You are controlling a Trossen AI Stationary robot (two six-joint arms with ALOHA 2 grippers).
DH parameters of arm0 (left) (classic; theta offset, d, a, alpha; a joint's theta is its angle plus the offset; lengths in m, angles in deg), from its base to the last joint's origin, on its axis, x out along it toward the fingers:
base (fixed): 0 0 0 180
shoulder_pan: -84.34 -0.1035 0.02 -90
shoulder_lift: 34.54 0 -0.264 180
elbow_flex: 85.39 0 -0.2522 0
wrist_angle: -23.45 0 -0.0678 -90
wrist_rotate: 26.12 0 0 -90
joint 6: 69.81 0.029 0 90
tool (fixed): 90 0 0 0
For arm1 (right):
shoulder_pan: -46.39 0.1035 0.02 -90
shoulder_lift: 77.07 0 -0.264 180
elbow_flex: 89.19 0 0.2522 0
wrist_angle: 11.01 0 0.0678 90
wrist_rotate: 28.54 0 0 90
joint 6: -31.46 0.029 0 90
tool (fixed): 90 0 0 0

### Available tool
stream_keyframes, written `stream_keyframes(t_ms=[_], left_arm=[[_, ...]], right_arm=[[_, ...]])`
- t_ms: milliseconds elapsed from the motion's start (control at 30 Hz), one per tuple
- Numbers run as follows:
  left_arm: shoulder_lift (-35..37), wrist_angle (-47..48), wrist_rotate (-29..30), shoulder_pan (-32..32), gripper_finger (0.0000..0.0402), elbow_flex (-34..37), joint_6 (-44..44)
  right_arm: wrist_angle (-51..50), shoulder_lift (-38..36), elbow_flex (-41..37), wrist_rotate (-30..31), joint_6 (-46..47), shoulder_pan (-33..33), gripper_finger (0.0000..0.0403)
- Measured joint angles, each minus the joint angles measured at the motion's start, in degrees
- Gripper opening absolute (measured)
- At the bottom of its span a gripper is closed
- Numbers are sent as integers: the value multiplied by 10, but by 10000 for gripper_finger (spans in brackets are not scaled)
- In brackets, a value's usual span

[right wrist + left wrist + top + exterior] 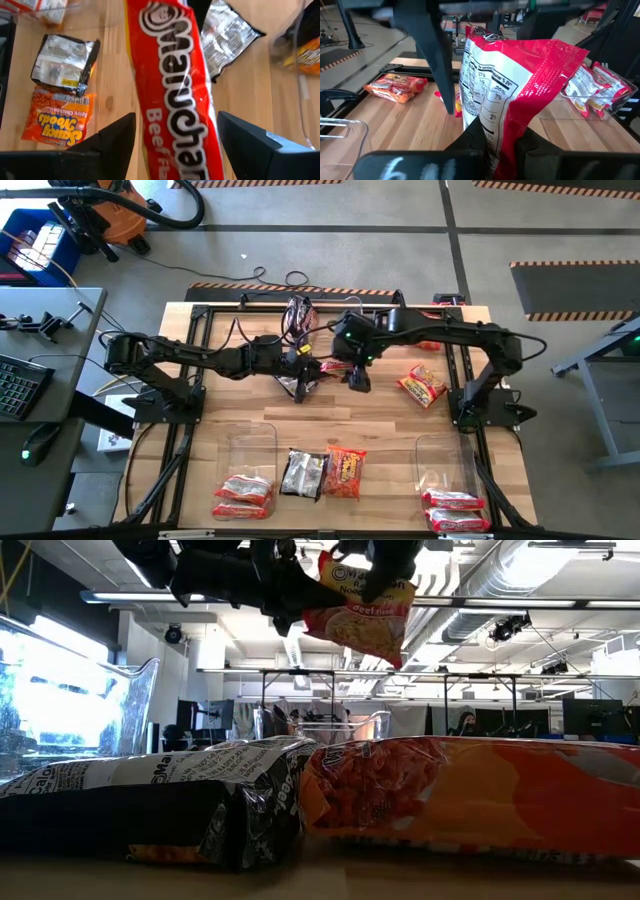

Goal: Sort Maruchan noodles
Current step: Put the left red noodle pack into the bottom right transparent bin

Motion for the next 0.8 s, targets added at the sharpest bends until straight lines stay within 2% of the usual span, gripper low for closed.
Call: stream_keyframes(t_ms=[133, 367, 467, 700, 800], left_arm=[[0, 6, 0, 0, 19, 0, -4], [0, 14, 13, -1, 45, 0, -10], [1, 22, 14, -5, 63, 0, -10], [35, 43, 18, -4, 79, 9, -11], [51, 43, 35, -1, 75, 26, -12]], right_arm=[[-2, 6, 2, 0, 2, 0, 220], [-2, -3, 2, 4, 9, 3, 108], [-9, -7, 2, 23, 7, 13, 72], [-62, -50, 2, 102, -19, 53, 67], [-78, -75, 2, 110, -6, 76, 67]])
